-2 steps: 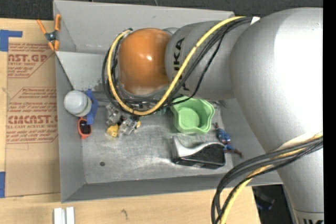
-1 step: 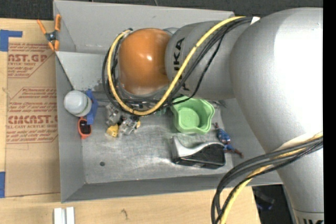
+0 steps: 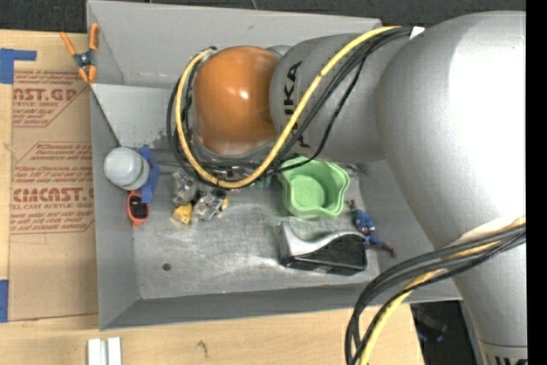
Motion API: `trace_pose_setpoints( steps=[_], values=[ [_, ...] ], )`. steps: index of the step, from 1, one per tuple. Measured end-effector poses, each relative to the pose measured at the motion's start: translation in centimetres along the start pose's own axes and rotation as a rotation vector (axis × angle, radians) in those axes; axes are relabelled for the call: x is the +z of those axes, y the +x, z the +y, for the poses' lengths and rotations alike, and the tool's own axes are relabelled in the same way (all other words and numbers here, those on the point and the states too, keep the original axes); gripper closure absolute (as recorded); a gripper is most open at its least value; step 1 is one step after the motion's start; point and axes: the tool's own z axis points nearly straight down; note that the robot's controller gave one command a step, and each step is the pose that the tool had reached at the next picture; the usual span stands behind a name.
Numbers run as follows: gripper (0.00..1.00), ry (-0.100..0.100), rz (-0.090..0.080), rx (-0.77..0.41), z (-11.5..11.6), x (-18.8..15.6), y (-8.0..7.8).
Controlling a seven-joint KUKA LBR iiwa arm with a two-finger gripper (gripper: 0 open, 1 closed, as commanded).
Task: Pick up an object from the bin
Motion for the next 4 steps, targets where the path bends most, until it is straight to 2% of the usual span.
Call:
trace_pose_setpoints(
  steps=[1, 2, 4],
  values=[
    [1.0, -0.01, 0.006, 0.0, 0.3, -1.6, 0.2],
    [1.0, -0.011, 0.006, -0.002, 0.4, -3.9, 0.1],
    [1.0, -0.005, -0.004, -0.001, 0.2, -6.9, -0.1]
  ],
)
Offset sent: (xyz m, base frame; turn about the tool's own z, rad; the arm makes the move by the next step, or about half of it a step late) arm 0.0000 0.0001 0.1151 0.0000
